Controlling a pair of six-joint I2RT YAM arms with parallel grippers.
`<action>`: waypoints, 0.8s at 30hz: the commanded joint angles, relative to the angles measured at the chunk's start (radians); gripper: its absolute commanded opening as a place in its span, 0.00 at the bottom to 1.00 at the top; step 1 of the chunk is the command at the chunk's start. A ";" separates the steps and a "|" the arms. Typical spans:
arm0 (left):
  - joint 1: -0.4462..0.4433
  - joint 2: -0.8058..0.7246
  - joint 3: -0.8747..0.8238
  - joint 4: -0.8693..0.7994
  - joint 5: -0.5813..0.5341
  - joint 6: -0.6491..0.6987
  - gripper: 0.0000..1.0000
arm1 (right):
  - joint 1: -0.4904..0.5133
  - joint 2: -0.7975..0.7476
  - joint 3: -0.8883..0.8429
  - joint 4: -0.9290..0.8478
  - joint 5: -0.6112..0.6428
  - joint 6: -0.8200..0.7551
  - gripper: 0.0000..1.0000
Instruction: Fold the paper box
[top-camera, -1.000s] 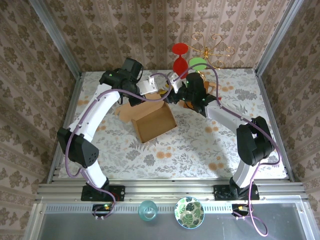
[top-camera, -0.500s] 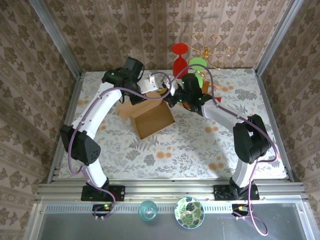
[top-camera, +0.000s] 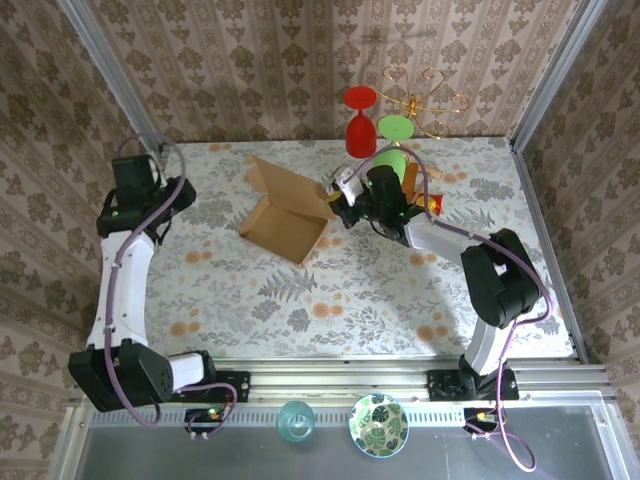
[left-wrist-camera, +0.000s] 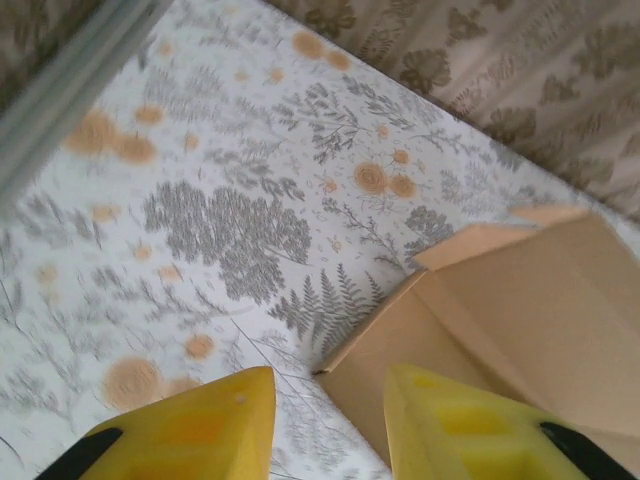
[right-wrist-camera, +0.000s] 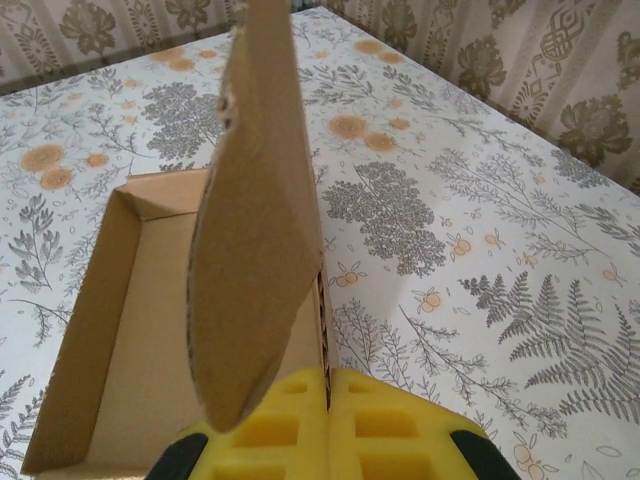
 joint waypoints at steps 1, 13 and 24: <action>0.047 0.074 -0.042 0.101 0.193 -0.252 0.32 | 0.015 -0.046 -0.017 0.090 0.058 -0.010 0.00; 0.062 0.594 0.370 0.122 0.345 -0.358 0.37 | 0.026 -0.078 -0.005 0.046 -0.006 -0.043 0.00; -0.081 0.704 0.387 0.168 0.428 -0.604 0.38 | 0.048 -0.027 0.014 0.049 0.057 -0.059 0.00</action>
